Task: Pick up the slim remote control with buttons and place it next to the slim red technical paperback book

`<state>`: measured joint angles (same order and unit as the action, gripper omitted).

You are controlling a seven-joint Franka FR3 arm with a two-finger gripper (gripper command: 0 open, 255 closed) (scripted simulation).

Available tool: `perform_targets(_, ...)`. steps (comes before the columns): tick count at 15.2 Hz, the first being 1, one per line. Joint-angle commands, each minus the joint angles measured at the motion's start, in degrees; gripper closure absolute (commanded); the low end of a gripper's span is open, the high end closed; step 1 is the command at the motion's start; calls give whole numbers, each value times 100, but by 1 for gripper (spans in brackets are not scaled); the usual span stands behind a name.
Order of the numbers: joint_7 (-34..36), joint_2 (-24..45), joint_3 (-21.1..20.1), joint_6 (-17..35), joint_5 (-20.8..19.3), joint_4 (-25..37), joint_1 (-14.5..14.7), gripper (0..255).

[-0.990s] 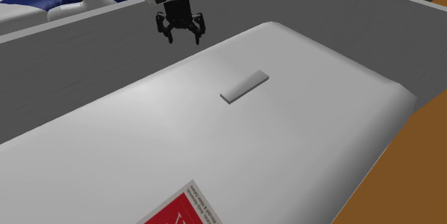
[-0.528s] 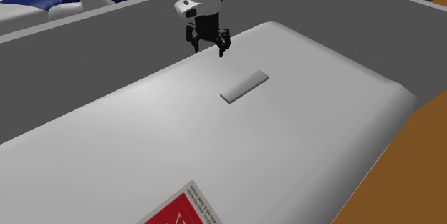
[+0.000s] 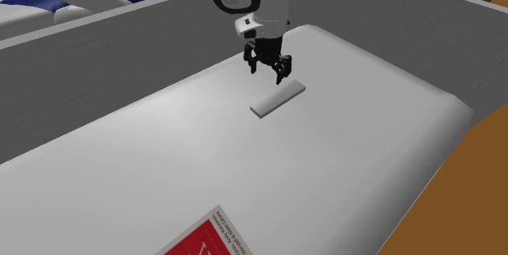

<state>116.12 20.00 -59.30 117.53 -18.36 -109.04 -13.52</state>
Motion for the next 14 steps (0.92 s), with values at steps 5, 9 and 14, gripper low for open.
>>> perform_targets(5, 1095, 1108, 846, -256, -787, 1117, 1036, 0)
perform_targets(9, 1172, 1241, 941, -28, -914, 986, 1084, 0)
perform_targets(14, 1224, 1333, 1008, 115, -1001, 914, 1121, 0)
